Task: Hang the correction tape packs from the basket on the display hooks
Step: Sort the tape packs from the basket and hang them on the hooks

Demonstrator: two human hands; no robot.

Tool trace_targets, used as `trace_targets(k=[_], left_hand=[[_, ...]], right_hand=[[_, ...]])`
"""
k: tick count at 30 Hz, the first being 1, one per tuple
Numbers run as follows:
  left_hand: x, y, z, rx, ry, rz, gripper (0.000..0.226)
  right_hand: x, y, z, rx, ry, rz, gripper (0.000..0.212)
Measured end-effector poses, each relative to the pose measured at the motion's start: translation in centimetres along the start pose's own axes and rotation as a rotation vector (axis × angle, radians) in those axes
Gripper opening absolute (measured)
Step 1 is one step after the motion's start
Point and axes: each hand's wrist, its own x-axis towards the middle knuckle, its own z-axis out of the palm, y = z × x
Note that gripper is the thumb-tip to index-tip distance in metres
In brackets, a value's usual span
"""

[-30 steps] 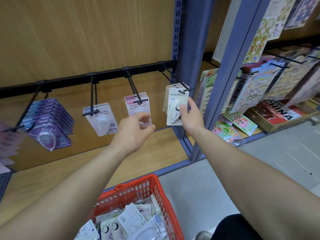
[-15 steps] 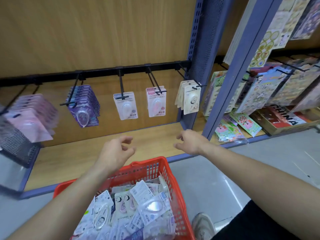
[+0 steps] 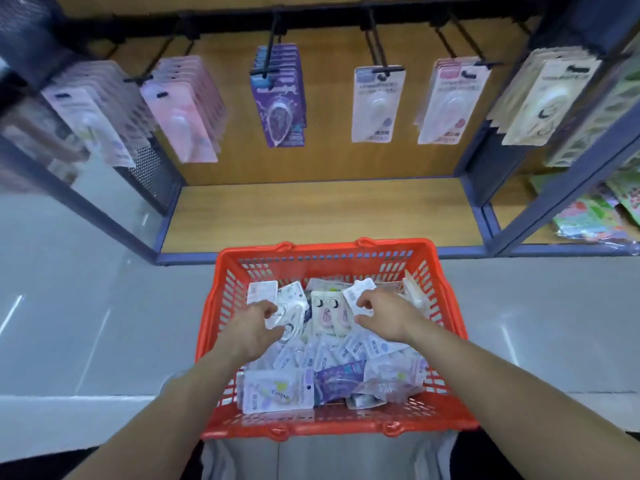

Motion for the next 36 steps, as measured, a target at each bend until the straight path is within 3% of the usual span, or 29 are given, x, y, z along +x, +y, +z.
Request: trace_targets(k=[6,12,19,25,31,36], left_hand=[[2.7,-2.7,3.6,-0.109,0.009,-0.105,0.059],[5.1,-4.0,5.5,-0.187,0.144,-0.167,0.074],[5.5,-5.1,7.3,-0.224,0.194,-0.117,0.063],[5.5,-4.8,6.7,-0.443,0.299,-0.116,0.027],[4.3,-2.9,4.6,-0.530,0.332,-0.028,0.025],[3.7,-2.3,3.1,-0.880,0.284,-0.129,0.027]], right_hand=[[4.3,-2.4,4.6,0.015,-0.011,-0.077,0.036],[8.6,-5.2,6.8,0.095,-0.015,-0.109,0.049],[10.7,-6.1,8.5,0.263,0.050,0.011,0.063],[10.6,-5.7,9.1,0.474,0.092,0.031,0.042],[9.1,-4.8,7.9,0.697,0.068,0.007,0.037],[7.3,-4.0,5.7,0.829,0.073,-0.068,0.024]])
